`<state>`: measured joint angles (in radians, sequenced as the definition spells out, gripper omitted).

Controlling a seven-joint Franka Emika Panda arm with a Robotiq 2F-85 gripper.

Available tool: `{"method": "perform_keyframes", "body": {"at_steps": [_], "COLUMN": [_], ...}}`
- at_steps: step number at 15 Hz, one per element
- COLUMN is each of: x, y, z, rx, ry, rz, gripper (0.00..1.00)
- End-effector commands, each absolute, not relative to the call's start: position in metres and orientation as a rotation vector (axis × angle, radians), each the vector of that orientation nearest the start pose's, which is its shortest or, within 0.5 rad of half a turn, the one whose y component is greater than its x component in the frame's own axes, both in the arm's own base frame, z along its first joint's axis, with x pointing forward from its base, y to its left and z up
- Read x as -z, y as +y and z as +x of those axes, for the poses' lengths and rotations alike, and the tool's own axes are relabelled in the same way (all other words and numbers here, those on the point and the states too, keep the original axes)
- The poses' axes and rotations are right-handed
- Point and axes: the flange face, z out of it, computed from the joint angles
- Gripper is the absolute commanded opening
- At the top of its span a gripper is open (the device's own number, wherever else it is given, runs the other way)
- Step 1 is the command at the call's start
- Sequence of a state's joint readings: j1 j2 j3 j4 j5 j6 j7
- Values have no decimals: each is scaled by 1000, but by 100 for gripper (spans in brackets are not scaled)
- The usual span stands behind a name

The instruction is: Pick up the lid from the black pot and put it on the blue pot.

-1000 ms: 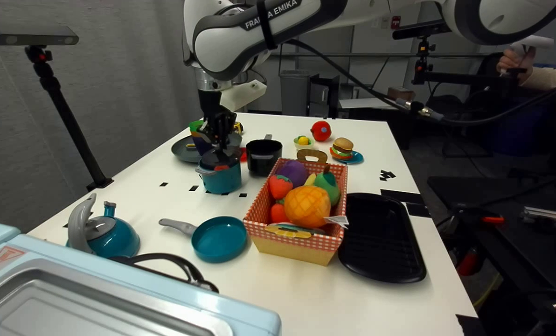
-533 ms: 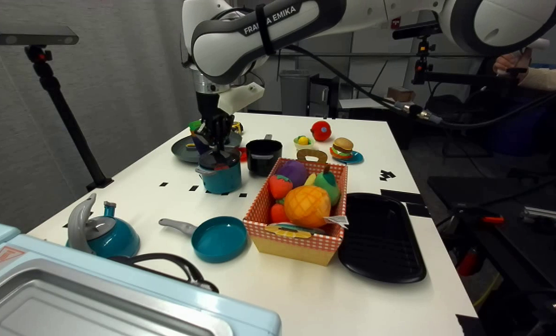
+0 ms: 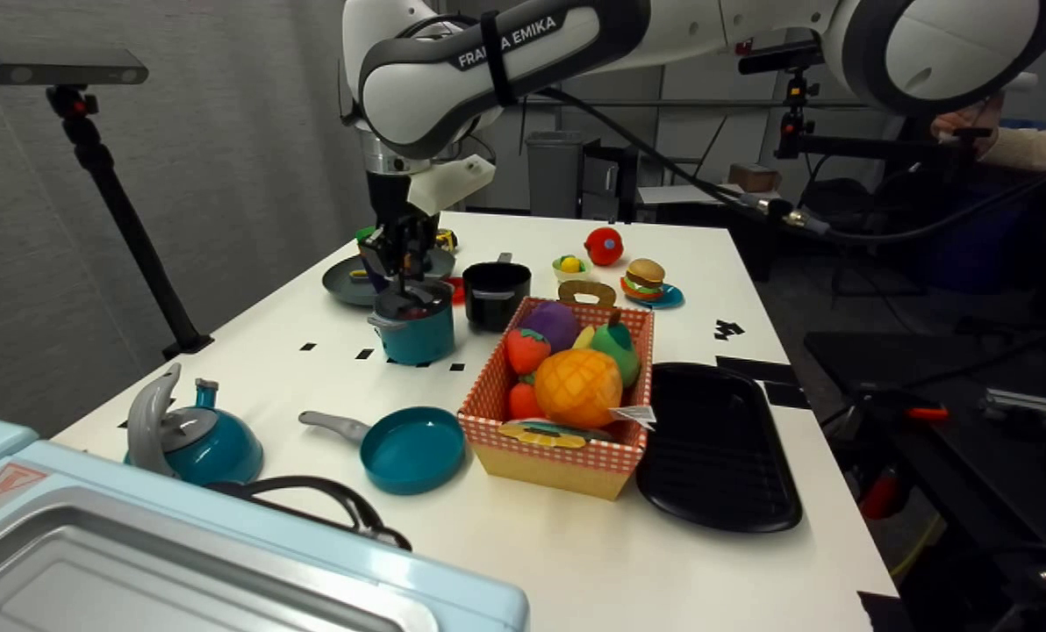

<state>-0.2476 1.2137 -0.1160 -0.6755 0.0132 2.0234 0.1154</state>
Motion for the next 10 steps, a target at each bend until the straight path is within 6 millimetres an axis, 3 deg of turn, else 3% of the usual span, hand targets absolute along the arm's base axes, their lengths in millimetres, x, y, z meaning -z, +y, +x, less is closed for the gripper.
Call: {"method": "perform_keyframes", "body": {"at_steps": [1,4,10], "x": [-234,-233,-250], "y": [-245,-245,-246], "z": [783,784,779], "rx": [233,235,194], "ry": [661,661,666], "rz": [-3176,-3173,-3176], "gripper": [76,98,100]}}
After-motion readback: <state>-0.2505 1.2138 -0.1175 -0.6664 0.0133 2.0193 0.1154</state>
